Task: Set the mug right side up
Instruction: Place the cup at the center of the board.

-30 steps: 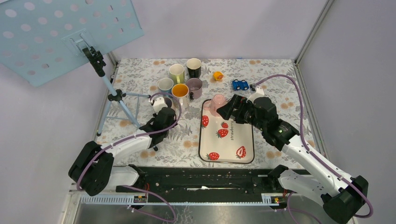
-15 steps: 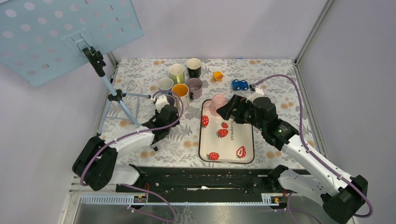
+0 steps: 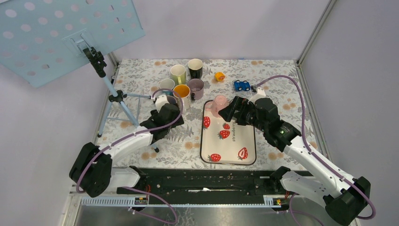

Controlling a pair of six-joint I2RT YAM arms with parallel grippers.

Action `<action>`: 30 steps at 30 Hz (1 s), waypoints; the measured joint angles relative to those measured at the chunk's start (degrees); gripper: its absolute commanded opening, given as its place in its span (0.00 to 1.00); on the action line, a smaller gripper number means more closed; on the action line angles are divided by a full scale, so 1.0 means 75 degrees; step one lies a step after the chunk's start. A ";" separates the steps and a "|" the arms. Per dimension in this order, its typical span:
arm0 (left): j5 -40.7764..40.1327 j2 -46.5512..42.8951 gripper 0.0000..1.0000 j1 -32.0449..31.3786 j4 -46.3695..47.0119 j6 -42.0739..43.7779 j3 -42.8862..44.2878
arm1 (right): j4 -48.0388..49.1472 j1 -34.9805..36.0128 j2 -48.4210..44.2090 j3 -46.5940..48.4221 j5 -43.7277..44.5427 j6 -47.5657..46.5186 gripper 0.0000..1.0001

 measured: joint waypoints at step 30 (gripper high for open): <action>0.2804 -0.0892 0.99 0.0029 -0.1923 0.1440 0.2567 | -0.0755 -0.1460 0.1329 0.0720 0.0804 -0.0880 1.00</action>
